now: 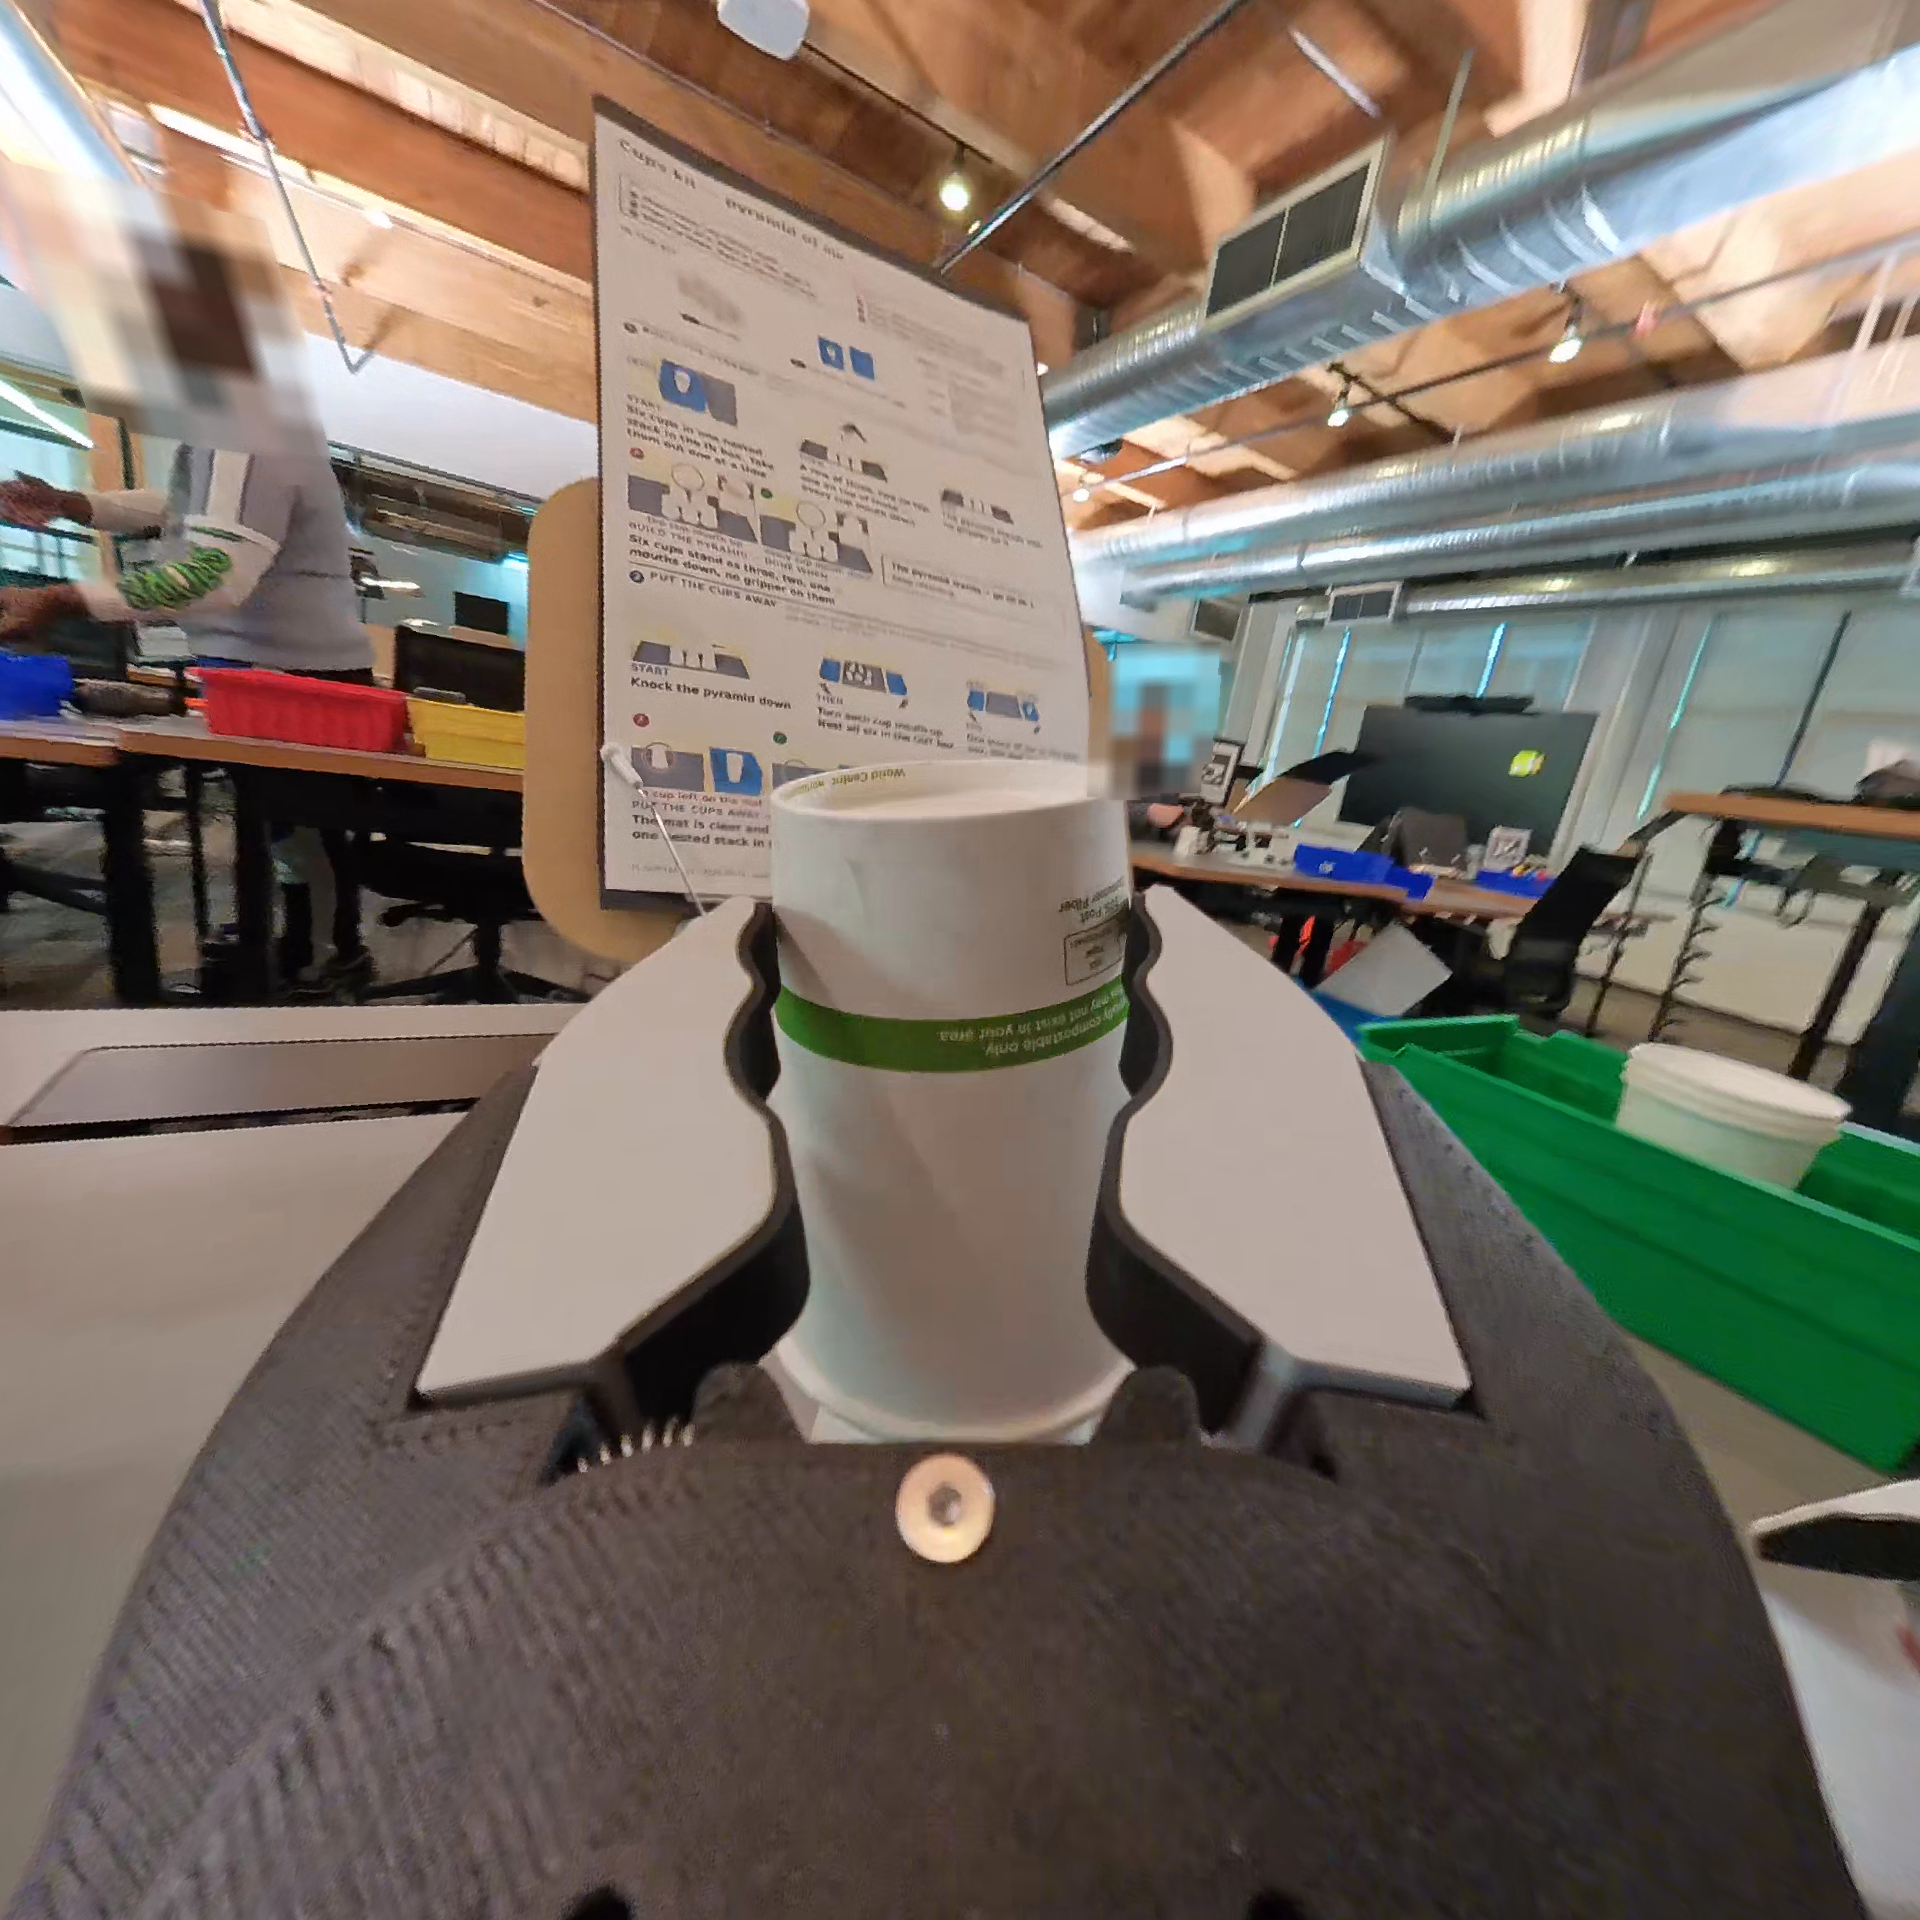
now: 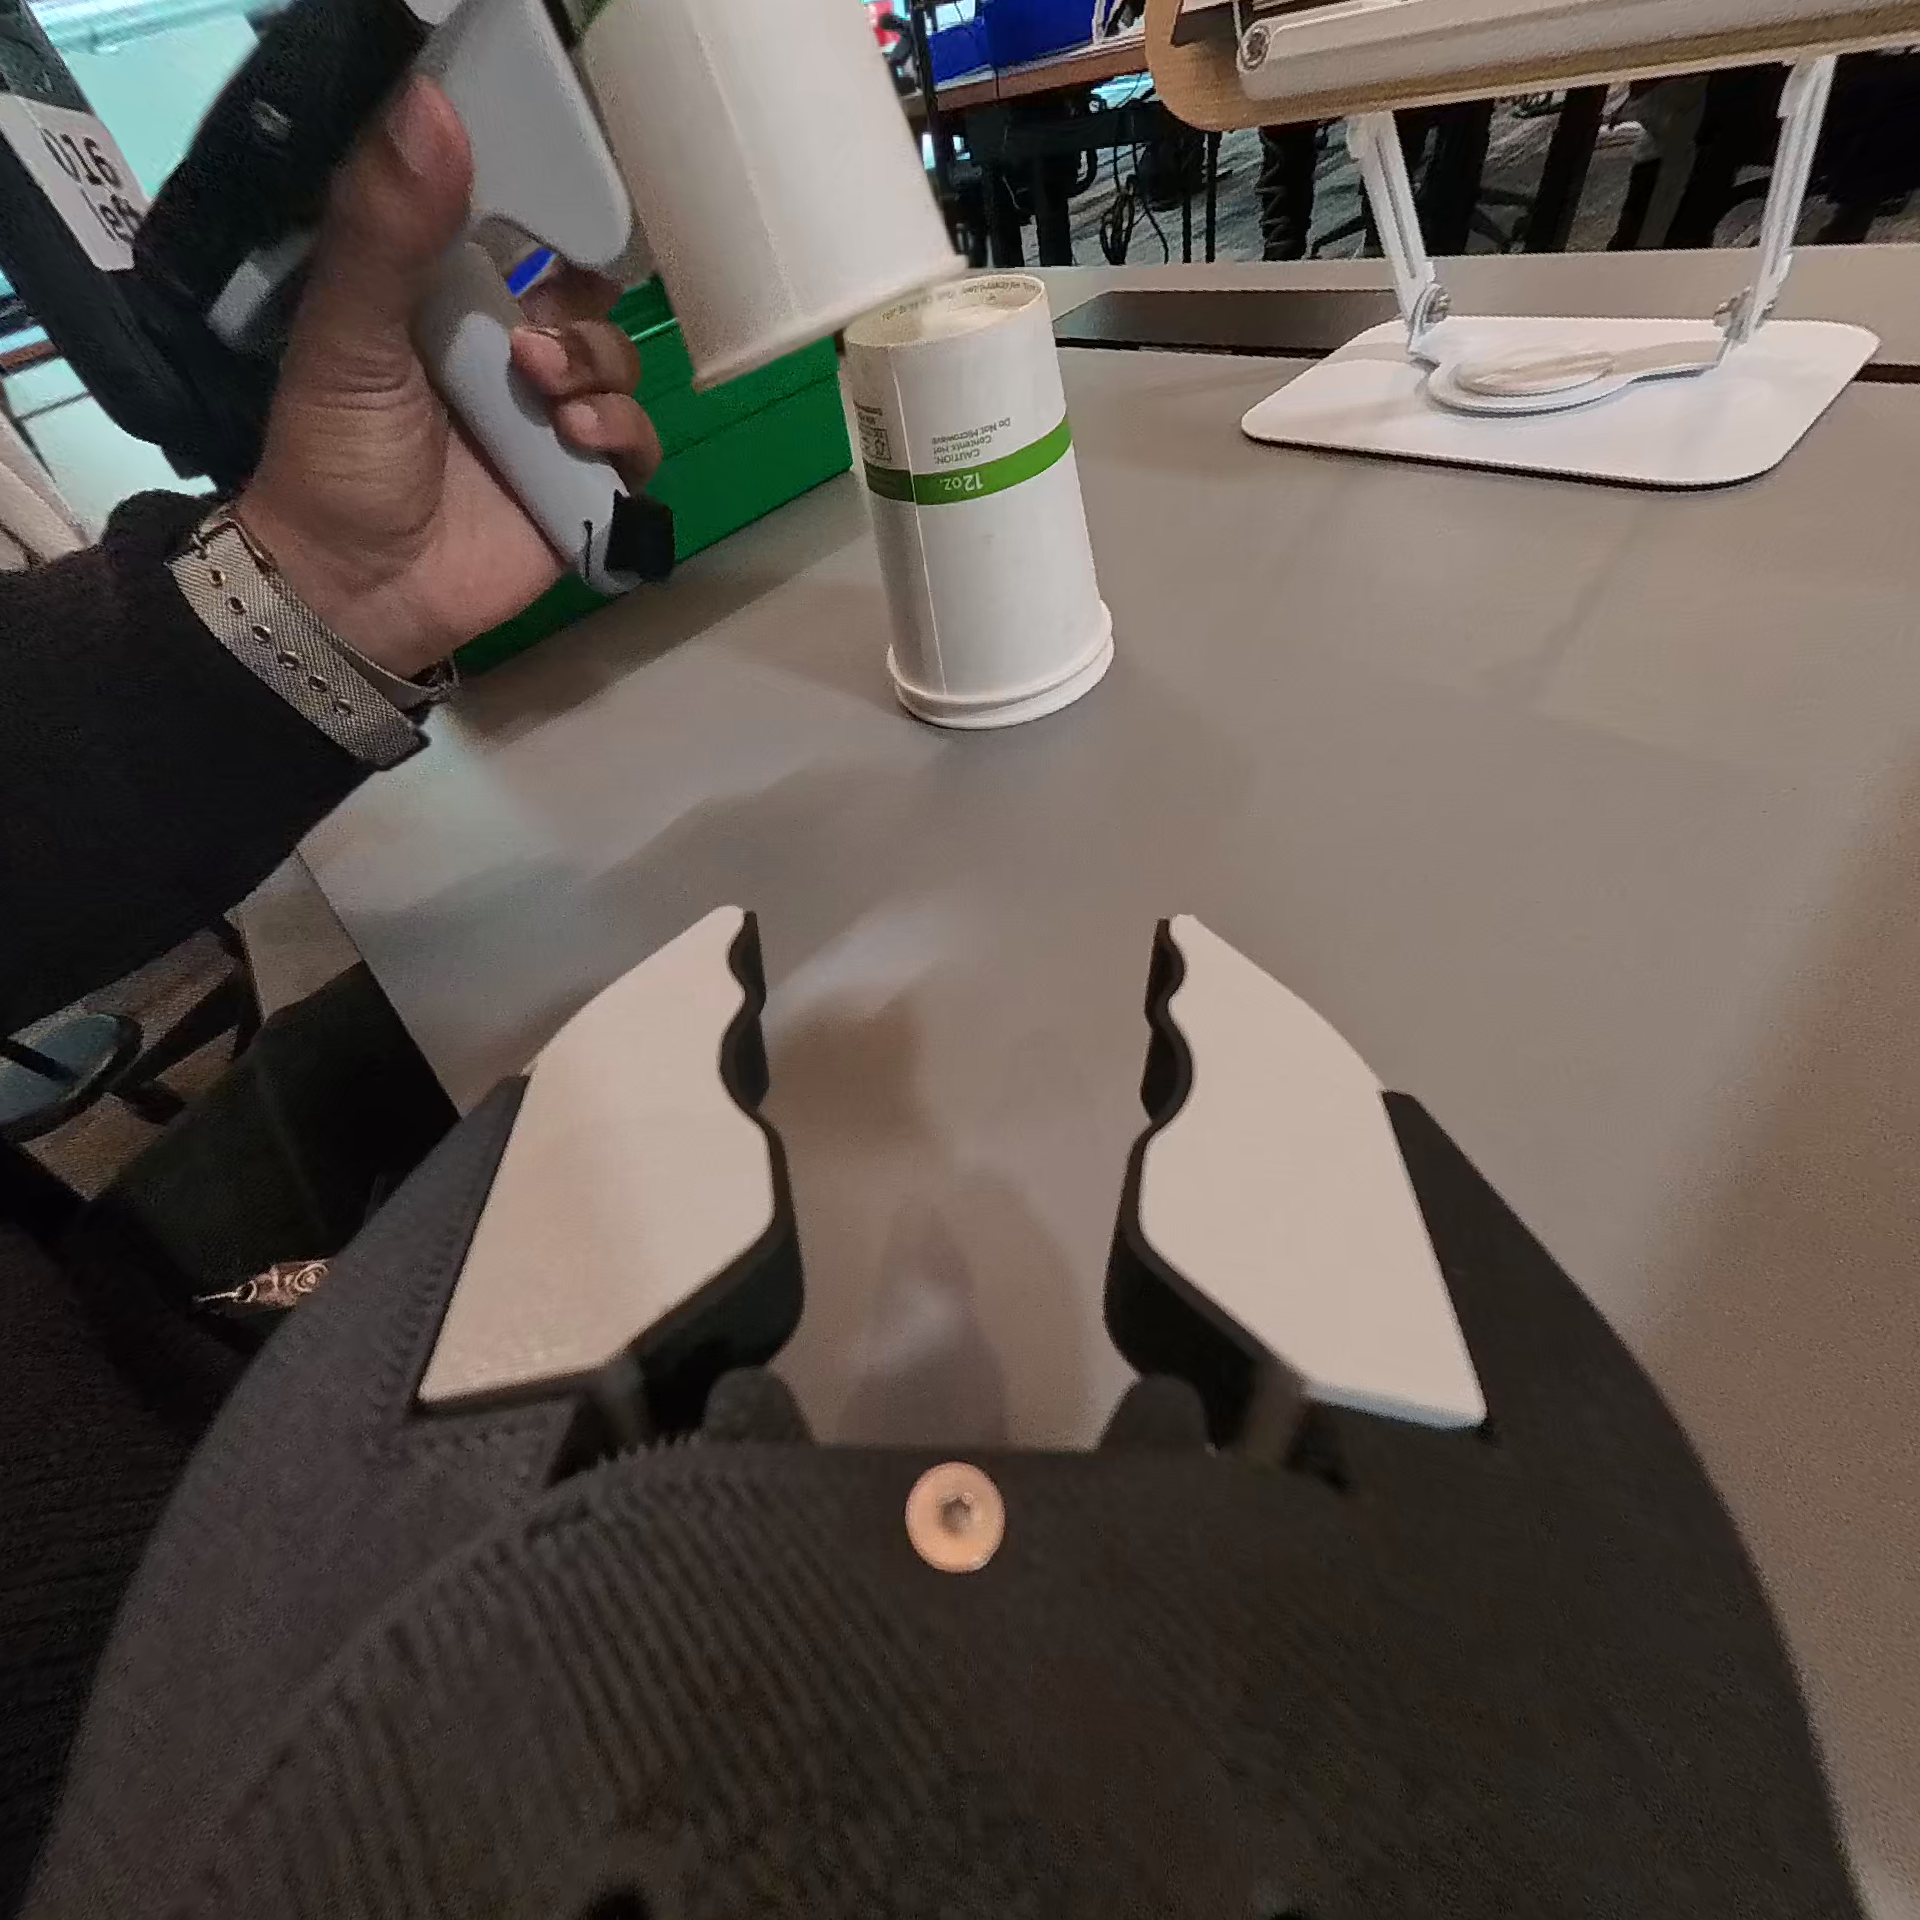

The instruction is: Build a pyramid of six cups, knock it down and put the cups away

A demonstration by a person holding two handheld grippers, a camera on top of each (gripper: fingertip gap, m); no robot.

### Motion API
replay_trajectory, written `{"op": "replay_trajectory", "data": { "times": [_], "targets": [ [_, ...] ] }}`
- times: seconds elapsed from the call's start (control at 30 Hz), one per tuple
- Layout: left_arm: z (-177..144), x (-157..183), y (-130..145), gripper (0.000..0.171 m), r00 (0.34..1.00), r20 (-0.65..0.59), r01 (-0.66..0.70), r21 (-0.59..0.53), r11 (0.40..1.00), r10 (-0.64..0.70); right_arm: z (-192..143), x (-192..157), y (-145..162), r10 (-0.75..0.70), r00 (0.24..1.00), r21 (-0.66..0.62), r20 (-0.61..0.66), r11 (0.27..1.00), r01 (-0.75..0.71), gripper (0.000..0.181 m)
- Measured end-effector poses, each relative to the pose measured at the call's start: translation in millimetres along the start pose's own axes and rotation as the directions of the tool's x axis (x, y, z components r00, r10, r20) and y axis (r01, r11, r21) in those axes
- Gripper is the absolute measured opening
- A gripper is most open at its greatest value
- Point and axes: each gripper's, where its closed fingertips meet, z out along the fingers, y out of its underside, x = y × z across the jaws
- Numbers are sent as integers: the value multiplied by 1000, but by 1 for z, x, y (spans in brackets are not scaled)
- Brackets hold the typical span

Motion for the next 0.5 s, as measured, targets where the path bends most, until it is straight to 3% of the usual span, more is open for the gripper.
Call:
{"op": "replay_trajectory", "data": {
  "times": [0.23,0.37,0.5],
  "targets": [
    [-14,31,-33,65,966,-179,203,86,975,-185,7,-5,-3,14,999,3,42,1000,-15,72],
    [-23,66,-39,65,937,-296,202,29,979,-185,14,-10,-5,3,998,2,68,1000,-4,71],
    [-33,94,-26,65,859,-343,388,-47,920,-380,17,-12,-20,-69,996,63,50,996,66,63]
  ]
}}
